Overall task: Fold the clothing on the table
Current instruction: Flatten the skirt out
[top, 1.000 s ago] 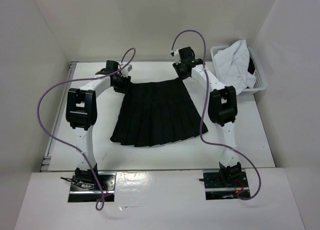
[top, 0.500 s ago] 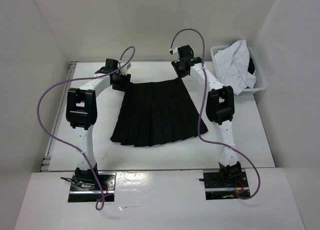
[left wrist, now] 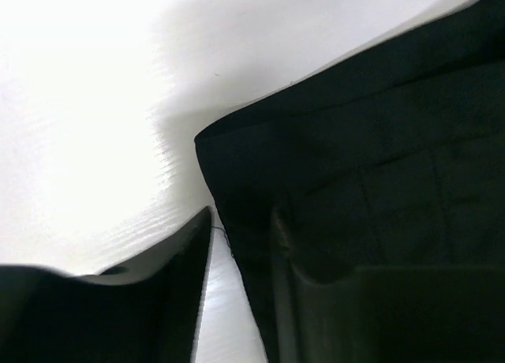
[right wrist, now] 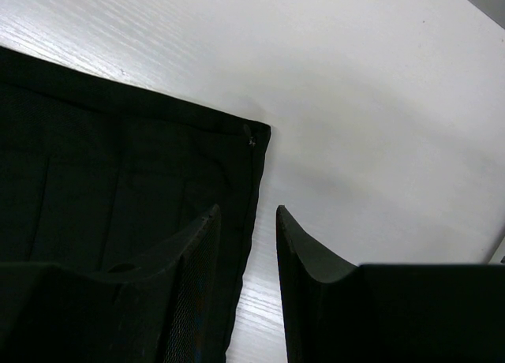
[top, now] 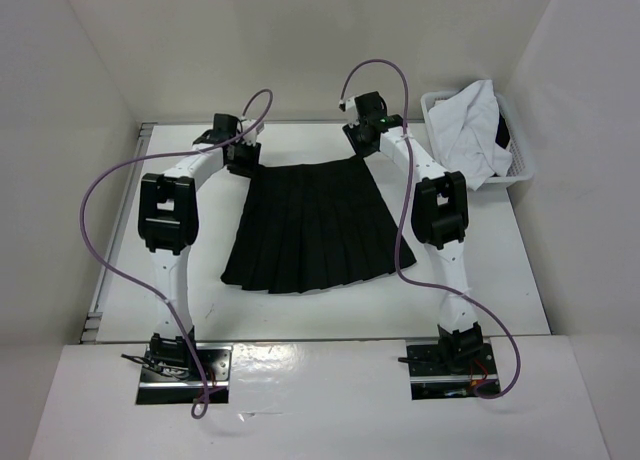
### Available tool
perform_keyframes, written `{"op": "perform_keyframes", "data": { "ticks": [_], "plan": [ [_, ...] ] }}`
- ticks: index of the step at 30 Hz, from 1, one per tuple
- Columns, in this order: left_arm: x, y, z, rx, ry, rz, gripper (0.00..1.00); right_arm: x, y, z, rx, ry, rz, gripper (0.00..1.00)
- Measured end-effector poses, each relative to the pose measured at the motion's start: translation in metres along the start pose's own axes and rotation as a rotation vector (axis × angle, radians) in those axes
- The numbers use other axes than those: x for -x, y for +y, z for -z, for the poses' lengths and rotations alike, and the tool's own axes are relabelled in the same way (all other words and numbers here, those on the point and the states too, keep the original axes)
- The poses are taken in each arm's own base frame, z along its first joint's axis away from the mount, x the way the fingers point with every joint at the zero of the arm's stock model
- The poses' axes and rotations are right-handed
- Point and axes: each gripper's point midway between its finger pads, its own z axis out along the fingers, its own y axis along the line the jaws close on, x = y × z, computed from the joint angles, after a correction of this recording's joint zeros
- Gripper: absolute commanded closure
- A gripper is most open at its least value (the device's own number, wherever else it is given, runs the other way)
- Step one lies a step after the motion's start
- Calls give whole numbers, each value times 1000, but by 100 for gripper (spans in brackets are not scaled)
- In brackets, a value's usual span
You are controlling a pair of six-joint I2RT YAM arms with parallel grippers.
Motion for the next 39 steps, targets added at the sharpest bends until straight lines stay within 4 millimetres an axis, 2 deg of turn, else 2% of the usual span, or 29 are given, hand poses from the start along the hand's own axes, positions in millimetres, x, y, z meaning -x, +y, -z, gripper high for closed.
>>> {"op": "perform_keyframes", "data": {
  "ticks": [2, 3, 13, 15, 24, 29, 30, 34, 35, 39],
  "plan": [
    [-1, 0, -1, -4, 2, -5, 68, 0, 0, 0, 0, 0, 0, 60],
    [-2, 0, -2, -7, 5, -5, 76, 0, 0, 0, 0, 0, 0, 60],
    [-9, -1, -10, -14, 26, -3, 96, -1, 3, -2, 3, 4, 7, 62],
    [-9, -1, -10, -14, 26, -3, 99, -5, 5, -6, 6, 13, 9, 62],
    [-9, 1, -10, -4, 27, -3, 99, -26, 17, -37, 26, 70, 19, 62],
    [-9, -1, -11, 5, 29, -9, 99, -26, 19, -43, 29, 74, 22, 62],
    [-9, 0, -11, 7, 29, -9, 99, -25, 20, -44, 29, 72, 23, 63],
    [-9, 0, -11, 10, 29, -9, 99, -23, 21, -45, 26, 68, 28, 77],
    [-9, 0, -11, 10, 30, -9, 99, -23, 20, -46, 22, 69, 28, 84],
    [-10, 0, -11, 10, 29, -7, 99, -27, 19, -49, 12, 80, 31, 96]
  ]
}}
